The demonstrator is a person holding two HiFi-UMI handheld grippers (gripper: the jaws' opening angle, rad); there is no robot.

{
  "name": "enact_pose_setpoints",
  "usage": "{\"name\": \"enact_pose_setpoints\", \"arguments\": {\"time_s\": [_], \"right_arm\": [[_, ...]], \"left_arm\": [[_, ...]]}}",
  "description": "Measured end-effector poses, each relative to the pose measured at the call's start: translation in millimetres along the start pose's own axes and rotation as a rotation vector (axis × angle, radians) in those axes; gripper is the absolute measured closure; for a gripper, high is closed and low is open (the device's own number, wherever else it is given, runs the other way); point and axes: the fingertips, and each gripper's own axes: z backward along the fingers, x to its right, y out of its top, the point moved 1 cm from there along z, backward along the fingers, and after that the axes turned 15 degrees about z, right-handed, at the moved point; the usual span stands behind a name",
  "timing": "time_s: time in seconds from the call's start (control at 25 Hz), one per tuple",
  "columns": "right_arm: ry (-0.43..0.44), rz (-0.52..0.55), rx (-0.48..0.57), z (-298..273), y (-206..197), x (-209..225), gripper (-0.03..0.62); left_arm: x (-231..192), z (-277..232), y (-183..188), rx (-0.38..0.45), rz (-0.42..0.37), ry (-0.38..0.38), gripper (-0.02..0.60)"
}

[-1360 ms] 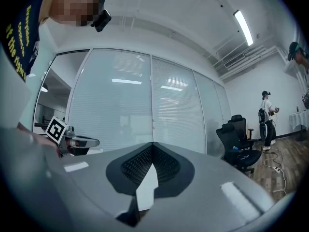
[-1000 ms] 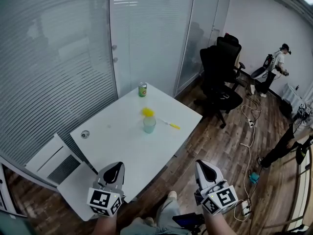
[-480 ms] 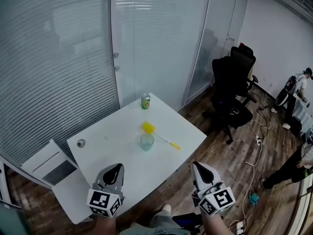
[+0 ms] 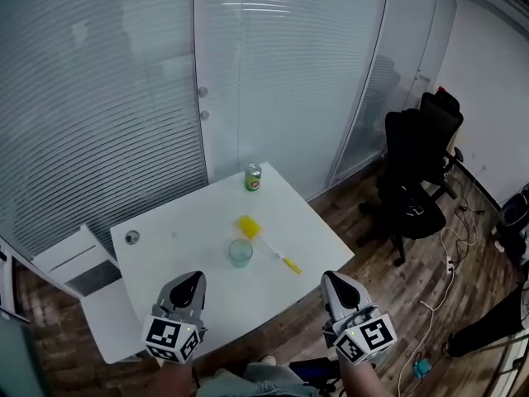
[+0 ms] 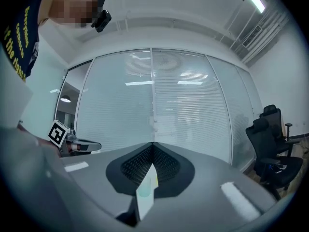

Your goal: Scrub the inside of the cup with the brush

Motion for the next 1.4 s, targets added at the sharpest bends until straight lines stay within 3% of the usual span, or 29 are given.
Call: {"name": "enact_pose_setpoints", "arguments": {"time_s": [0.64,1.12,1.4], "right_arm": [[0.109,-0.023,0.008,-23.5,-19.9,25.2,0.588],[0.114,-0.026,-0.003,-65.3,-26.6,44.9,0.588],[0.135,-0.027,-0.012,-108.1,-32.4,53.1,0.588]], "left_arm": [[11.4,-14.8,-12.4,0.003,0.002,0.06,0.58],[-10.0,-59.6,-12.0,-0.01,0.031,0.049,0.58],[-32.8,-86.9,-0.4,0.03,0.042,0.052,0.58]]}}
